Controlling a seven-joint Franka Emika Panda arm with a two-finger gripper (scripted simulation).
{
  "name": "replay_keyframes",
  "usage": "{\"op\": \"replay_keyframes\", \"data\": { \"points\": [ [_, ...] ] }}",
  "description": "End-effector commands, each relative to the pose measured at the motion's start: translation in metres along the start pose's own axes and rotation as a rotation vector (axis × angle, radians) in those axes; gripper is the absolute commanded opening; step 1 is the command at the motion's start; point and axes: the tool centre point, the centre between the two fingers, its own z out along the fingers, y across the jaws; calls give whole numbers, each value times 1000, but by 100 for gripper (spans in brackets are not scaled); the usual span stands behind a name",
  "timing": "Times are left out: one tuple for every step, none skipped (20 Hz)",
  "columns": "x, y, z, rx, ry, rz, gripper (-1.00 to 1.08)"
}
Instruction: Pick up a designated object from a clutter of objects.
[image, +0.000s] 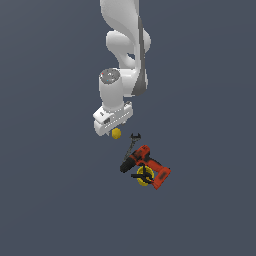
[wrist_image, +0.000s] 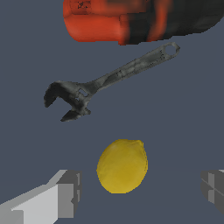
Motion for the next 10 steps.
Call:
{"op": "replay_keyframes", "data": {
  "points": [
    [-7,-4,6,0,-1,-27,100],
    [-9,-5,8,0,-2,-35,100],
    [-11,-6,10,0,-2,-42,100],
    [-12,-6,11,1,-3,-48,100],
    [-14,-7,13,1,-3,-52,100],
    [-15,-8,13,1,-3,-56,100],
    [-15,-8,14,1,-3,-59,100],
    [-16,-8,14,1,-4,-60,100],
    [-16,-8,15,1,-4,-61,100],
    [-15,-8,14,1,-4,-57,100]
  ]
}}
